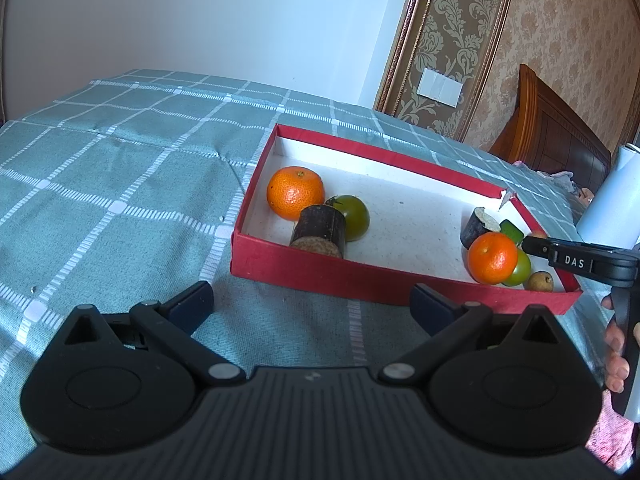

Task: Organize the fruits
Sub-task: 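Carry the brown round fruit with the right tool into the tray, then open the right tool and withdraw it from the tray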

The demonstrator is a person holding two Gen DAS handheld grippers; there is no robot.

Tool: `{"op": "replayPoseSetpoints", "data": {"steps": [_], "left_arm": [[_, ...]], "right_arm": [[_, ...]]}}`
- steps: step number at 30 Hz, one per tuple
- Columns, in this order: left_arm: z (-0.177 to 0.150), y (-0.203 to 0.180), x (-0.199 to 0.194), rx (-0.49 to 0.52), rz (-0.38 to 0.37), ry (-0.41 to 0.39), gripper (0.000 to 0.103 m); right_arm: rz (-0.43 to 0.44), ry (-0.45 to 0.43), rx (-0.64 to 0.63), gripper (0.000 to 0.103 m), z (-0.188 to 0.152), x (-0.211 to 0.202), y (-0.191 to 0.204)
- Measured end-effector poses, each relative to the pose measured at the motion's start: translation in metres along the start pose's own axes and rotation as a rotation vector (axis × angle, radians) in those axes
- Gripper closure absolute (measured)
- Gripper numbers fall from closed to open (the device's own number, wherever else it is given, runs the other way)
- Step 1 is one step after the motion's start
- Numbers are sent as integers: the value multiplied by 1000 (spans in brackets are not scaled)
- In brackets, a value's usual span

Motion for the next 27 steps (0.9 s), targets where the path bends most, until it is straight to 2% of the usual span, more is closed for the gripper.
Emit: {"op": "replayPoseSetpoints", "data": {"steps": [2, 5, 10, 12, 14, 17, 21, 24, 25, 27], "left_arm": [[0, 0, 0, 0, 0, 0, 0], [0, -1, -1, -2, -1, -1, 0], [0, -1, -1, -3, -2, -1, 0], [1, 0, -1, -6, -4, -2, 0], [0, 0, -2, -9, -7, -3, 0], [0, 0, -2, -9, -7, -4, 0], [0, 1, -2, -11, -9, -5, 0], [-1, -1, -9, -10, -40, -17, 0], [-2, -3, -14, 3, -55, -27, 0], [-5, -12, -23, 46, -74, -50, 0]], "right_arm": [[18, 6, 8, 74, 0, -1, -1], [26, -5, 16, 73, -1, -8, -2], [28, -71, 29, 72, -6, -41, -1], [51, -80, 23, 63, -13, -53, 5], [71, -100, 13, 46, -22, -67, 12], [76, -133, -32, 46, -35, -85, 24], [106, -61, -70, 45, -51, -82, 36], [125, -47, -48, 45, -50, -78, 32], [119, -41, -40, 43, -51, -77, 31], [88, -24, -26, 30, -52, -74, 28]]}}
Point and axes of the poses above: each gripper's, at about its wrist camera, not at the fingertips, and x roughly the way its jaws point, y to its left, z to its top, the point moved 2 cm from there along x, roughly the way its jaws point, and after that the axes turned 8 degrees about -x, right-handed, at the moved point
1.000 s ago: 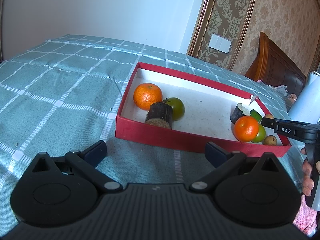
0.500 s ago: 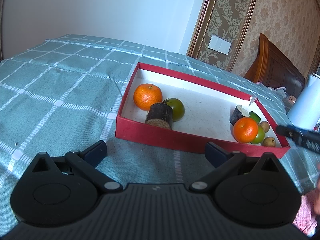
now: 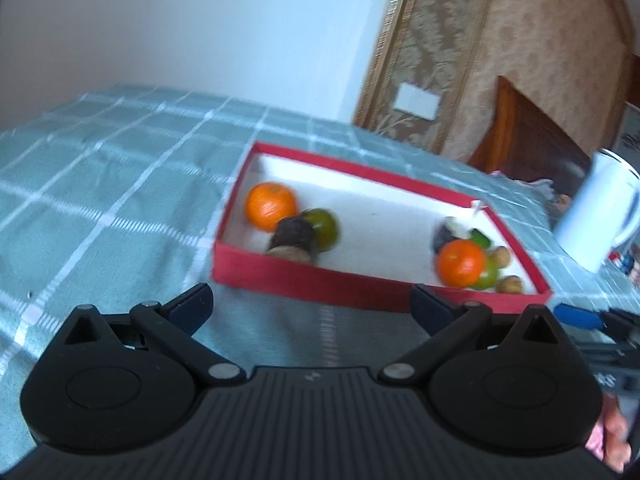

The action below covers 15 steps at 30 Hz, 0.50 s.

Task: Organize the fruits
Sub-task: 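Open the right tool and withdraw it from the tray, then move the left tool onto the green cucumber chunk and close it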

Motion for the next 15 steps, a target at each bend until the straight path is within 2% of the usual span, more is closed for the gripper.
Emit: {"op": "replayPoseSetpoints", "data": {"steps": [3, 8, 12, 15], "left_arm": [[-7, -22, -4, 128, 5, -8, 0], [-25, -55, -3, 355, 74, -58, 0], [-27, -63, 4, 400, 76, -47, 1], [-26, -65, 8, 402, 40, -8, 8]], "right_arm": [[-26, 19, 12, 27, -3, 3, -4], [-22, 36, 29, 27, -4, 5, -8], [-10, 50, 44, 27, -5, 7, -11], [10, 65, 80, 27, -6, 10, -16]]}}
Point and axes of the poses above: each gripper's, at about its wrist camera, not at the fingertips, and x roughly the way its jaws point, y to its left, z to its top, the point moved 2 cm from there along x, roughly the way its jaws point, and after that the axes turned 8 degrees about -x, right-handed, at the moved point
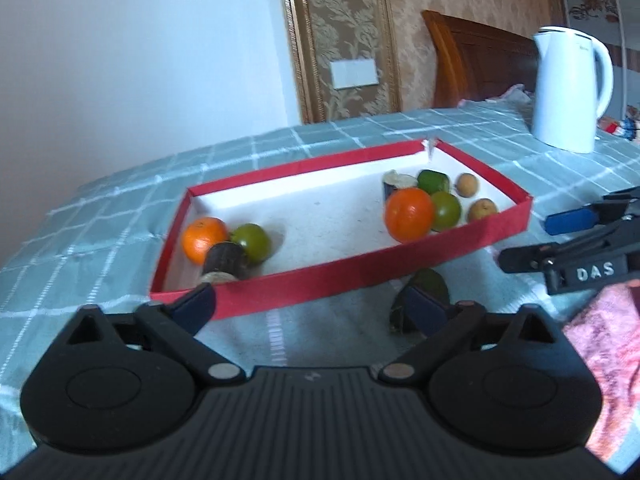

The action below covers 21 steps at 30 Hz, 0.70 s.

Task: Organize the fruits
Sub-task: 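Move the left tool onto the green cucumber chunk and close it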

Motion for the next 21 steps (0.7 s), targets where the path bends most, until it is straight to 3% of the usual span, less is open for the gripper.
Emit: {"op": "replayPoseSetpoints", "data": {"steps": [6, 12, 15, 21], "left_arm": [[-1, -6, -4, 23, -65, -2, 8], [-1, -30, 4, 127, -102, 32, 12], [-2, -33, 11, 133, -121, 72, 25], [-1, -27, 19, 88, -207, 139, 60]], "right_arm": [[1, 6, 0, 25, 1, 2, 2], [1, 9, 2, 25, 1, 2, 3], [-2, 12, 5, 24, 1, 2, 2], [-5, 21, 6, 20, 1, 3, 1]]}}
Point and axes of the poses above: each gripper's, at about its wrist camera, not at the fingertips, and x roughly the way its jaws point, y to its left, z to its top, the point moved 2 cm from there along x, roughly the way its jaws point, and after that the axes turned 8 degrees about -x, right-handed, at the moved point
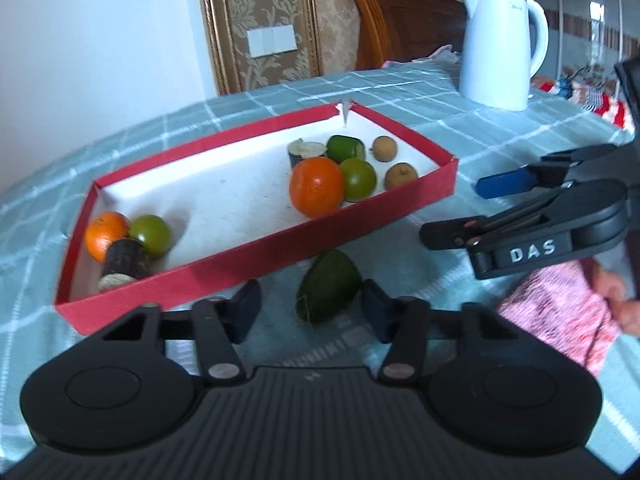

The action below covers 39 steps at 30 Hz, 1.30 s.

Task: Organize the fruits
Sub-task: 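Move the left tool onto the green cucumber chunk and close it, then carry the cucumber chunk with the left tool into the tray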

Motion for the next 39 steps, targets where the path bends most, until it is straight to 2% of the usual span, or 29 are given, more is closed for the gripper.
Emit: {"op": "replayPoseSetpoints", "data": {"steps": [1, 2, 7, 14, 19, 28, 36, 39], "left_arm": [[0, 0, 0, -7, -23, 5, 70], [0, -1, -1, -8, -36, 6, 72], [-2, -8, -2, -19, 14, -13, 72], [2, -5, -8, -54, 163, -46, 72], [7, -1, -18, -71, 197, -65, 72], [28, -5, -39, -29, 238, -163, 72], [49, 10, -17, -26, 291, -186, 72], [56, 22, -2, -56, 304, -184, 72]], "right_arm": [[0, 0, 0, 20, 0, 0, 0], [0, 1, -1, 20, 0, 0, 0], [0, 1, -1, 19, 0, 0, 0], [0, 1, -2, 18, 0, 0, 0], [0, 2, -2, 18, 0, 0, 0], [-1, 2, -4, 18, -1, 1, 1], [-1, 2, -4, 18, -1, 1, 1], [-1, 3, -5, 17, -1, 1, 1]]}}
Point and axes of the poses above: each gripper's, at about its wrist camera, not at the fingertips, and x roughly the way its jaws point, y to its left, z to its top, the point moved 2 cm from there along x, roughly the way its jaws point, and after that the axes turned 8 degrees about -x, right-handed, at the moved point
